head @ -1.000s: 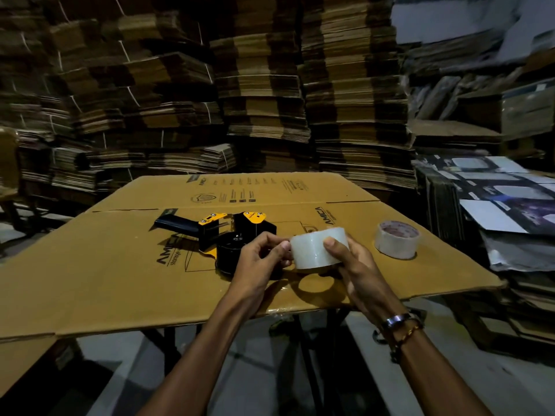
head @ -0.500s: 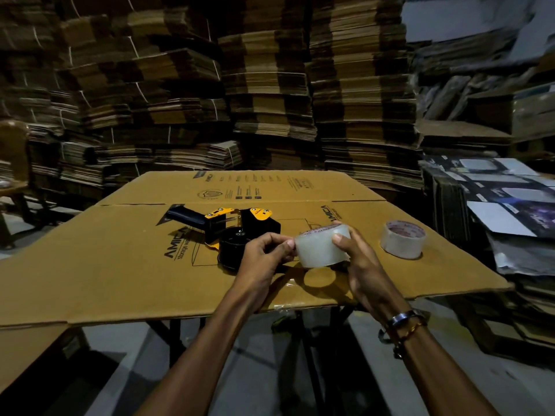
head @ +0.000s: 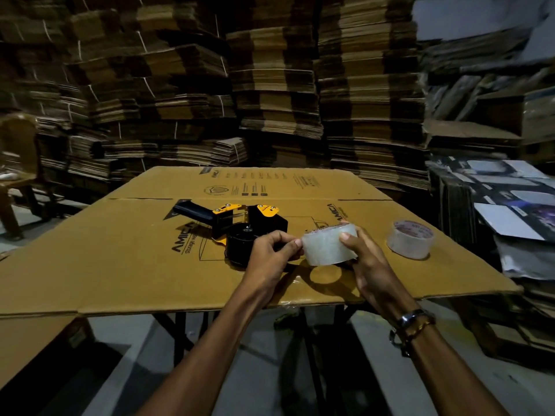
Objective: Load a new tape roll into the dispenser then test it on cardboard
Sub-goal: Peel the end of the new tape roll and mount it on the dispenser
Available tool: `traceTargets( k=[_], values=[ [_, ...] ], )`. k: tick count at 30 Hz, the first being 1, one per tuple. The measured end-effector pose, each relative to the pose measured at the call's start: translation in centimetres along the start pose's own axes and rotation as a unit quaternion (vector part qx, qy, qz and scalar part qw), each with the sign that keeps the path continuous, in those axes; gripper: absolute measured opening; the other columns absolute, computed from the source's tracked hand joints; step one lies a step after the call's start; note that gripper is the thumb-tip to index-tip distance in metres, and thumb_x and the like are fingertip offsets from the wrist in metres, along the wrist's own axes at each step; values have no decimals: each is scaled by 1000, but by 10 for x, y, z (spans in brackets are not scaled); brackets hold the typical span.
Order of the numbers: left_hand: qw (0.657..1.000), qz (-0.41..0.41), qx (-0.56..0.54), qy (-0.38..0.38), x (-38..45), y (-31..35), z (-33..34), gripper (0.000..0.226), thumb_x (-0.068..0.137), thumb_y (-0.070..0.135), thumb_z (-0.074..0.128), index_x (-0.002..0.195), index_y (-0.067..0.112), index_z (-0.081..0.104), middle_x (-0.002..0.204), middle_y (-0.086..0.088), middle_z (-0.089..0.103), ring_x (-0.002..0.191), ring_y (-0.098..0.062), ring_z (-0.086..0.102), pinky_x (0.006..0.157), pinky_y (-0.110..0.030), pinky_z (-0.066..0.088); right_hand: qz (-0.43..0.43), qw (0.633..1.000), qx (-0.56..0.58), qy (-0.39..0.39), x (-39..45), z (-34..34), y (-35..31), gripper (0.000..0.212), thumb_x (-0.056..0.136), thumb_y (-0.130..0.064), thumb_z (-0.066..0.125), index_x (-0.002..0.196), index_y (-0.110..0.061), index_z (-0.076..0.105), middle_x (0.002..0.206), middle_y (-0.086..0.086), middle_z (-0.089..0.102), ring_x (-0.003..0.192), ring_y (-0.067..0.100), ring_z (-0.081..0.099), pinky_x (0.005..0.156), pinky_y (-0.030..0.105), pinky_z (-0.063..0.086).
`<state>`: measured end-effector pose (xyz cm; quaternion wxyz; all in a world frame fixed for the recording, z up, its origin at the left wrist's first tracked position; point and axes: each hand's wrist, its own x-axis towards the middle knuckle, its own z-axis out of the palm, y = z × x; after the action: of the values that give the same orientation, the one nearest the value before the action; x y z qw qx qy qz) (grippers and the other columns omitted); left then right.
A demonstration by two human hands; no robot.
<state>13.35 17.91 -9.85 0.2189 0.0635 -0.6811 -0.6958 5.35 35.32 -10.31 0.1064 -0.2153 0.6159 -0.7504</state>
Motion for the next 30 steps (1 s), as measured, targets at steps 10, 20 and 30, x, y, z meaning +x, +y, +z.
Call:
traceTargets(
  k=[10,20,30],
  values=[
    [999,21,24,-20,1,-1,2,8,96,11,66,98,3,68,103,-15,71,99,-29,71,82,-47,63,-2,1000,3,9,-2,2,-5,56,91,-39,58,141,-18,48,135,12,58,116,27,61,88,37,56],
    [991,39,123,38,3,-8,4,10,95,15,64,86,15,68,90,-9,73,86,-26,72,72,-45,61,-33,998,-58,10,-9,5,-2,66,84,-41,65,144,-28,43,131,7,59,116,29,62,90,44,58],
    [999,22,31,-29,2,-5,3,10,97,20,65,90,13,67,84,-6,70,73,-16,67,67,-40,61,-7,998,14,57,-11,11,-15,24,102,-25,50,126,-21,54,129,10,58,116,27,61,95,41,55]
  ],
)
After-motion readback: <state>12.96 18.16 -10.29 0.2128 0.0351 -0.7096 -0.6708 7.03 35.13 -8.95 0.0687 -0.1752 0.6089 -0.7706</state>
